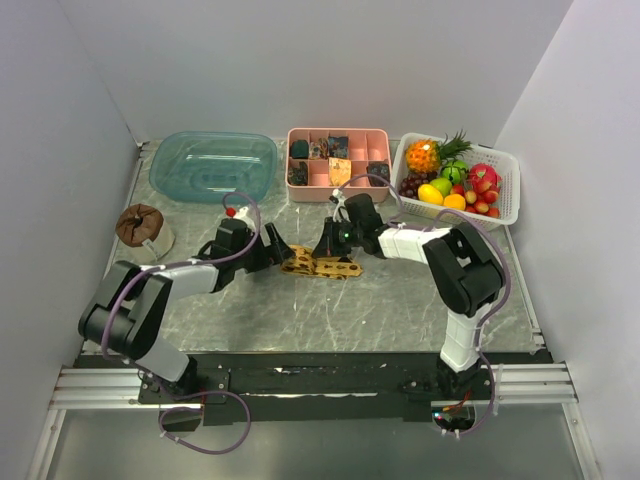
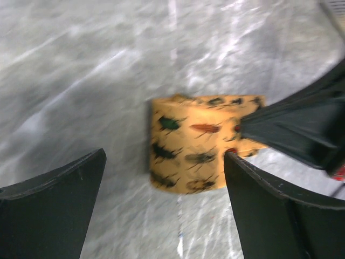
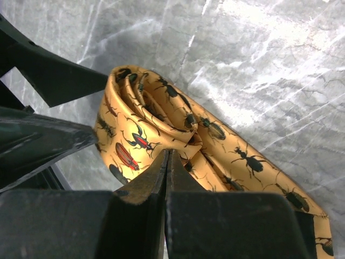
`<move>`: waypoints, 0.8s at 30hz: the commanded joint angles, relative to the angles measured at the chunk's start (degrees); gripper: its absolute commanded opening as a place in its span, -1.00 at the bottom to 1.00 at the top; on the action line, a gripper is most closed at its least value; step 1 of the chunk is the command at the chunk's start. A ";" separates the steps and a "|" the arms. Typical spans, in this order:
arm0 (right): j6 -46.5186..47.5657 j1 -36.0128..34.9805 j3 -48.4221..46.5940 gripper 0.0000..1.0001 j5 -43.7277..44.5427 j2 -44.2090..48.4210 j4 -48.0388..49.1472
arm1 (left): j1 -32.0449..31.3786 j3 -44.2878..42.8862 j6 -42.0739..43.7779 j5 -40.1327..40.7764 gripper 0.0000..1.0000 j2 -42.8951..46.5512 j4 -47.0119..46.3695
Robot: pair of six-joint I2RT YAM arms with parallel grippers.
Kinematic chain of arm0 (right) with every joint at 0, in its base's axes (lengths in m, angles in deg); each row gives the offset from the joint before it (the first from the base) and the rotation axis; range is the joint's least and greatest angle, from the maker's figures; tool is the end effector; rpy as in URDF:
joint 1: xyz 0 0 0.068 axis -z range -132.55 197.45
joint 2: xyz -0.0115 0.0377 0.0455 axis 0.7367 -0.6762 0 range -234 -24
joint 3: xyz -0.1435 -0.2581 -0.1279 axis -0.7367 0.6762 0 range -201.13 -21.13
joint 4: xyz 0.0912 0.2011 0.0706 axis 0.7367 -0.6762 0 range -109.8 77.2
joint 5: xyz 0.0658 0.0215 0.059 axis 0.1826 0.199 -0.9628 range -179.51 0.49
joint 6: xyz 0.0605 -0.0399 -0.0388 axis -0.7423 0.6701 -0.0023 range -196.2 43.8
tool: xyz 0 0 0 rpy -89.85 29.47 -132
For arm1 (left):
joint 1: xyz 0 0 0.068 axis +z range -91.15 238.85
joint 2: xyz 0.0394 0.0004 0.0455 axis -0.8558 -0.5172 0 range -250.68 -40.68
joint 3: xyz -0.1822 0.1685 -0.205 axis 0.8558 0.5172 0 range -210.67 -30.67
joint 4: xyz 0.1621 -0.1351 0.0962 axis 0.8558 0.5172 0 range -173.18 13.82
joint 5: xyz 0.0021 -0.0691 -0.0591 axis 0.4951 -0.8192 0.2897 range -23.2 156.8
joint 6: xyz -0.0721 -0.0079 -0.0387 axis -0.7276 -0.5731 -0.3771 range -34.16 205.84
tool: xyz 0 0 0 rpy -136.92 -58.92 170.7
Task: Roll the ties
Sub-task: Roll the tie at the center of the board.
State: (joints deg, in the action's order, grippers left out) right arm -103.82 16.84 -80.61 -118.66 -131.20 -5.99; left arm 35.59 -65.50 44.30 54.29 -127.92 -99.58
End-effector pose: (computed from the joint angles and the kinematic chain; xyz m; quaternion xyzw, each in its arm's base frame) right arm 0.3298 0.2357 0.2072 -0.1275 0.8773 0.3956 0.2398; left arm 0.2685 -0.1323 0.2108 -0.0919 0.8824 -0.3237 0.3289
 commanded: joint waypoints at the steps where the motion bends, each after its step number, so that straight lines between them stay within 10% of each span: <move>1: 0.11 -0.50 -2.30 -1.00 1.11 -1.52 0.49 | 0.24 0.55 -2.22 -7.87 0.91 -3.63 -12.58; 24: 0.28 -1.91 -3.53 -1.00 2.16 -2.05 -0.22 | 0.33 3.10 -10.49 -12.01 0.19 -10.23 -28.24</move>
State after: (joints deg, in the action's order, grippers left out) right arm -103.80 16.71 -81.90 -117.41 -132.97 -6.82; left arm 36.05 -62.70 35.32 43.27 -139.25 -123.12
